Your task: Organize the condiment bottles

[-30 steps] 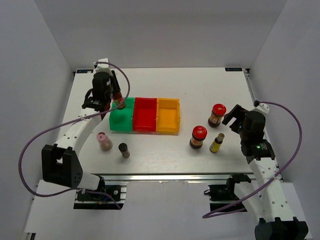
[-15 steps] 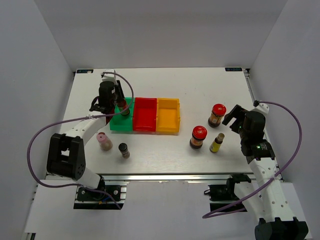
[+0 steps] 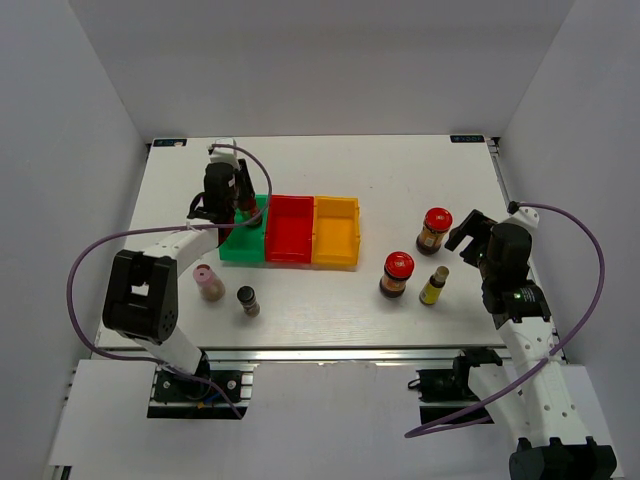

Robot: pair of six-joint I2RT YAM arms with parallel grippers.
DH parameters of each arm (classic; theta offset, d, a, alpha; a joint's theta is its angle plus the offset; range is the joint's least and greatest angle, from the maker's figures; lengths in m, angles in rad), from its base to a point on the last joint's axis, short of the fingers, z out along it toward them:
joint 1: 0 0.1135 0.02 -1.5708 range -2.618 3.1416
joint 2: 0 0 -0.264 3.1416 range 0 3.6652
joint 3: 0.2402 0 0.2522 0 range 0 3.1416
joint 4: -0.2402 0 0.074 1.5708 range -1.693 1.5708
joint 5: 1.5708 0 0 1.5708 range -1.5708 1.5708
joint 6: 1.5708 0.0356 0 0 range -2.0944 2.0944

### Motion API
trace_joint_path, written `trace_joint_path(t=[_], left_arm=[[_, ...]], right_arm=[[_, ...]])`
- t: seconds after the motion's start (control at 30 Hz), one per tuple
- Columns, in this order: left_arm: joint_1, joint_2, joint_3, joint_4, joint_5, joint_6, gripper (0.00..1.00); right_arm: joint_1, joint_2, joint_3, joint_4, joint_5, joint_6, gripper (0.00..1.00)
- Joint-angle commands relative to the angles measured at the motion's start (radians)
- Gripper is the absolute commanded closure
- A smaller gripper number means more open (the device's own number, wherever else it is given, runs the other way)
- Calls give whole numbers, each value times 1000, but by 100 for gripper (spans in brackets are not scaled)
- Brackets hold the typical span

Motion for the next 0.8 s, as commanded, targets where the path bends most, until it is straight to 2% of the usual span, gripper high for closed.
trace_joint_path(t=[0.0, 0.1, 0.13, 0.17, 0.23, 0.27, 0.4, 0.5, 0.63, 0.77], left_arm=[[3, -19, 36, 88, 6, 13, 42], [3, -19, 48, 52, 12, 13, 35], [2, -19, 53, 40, 15, 10, 23], [3, -22, 57, 16, 21, 8, 14], [3, -39, 65, -4, 27, 2, 9], [2, -46, 68, -23, 27, 1, 2], [3, -83, 88, -90, 78, 10, 2], [2, -117, 105, -139, 76, 5, 2], [3, -174, 122, -205, 86, -10, 2], [2, -244, 148, -346, 86, -68, 2]], right_arm=[[-4, 5, 7, 33, 6, -16, 11], [-2, 4, 7, 33, -4, -20, 11], [-4, 5, 7, 33, -16, -20, 11], [-4, 4, 7, 33, -20, -23, 11], [-4, 5, 10, 29, -23, -23, 11], [-4, 5, 18, 21, -26, -14, 11], [-4, 3, 16, 16, -44, -14, 11], [-4, 16, 10, 33, -113, -29, 11], [-4, 59, 21, 21, -115, -35, 11], [-2, 68, 15, 81, -107, -49, 11]])
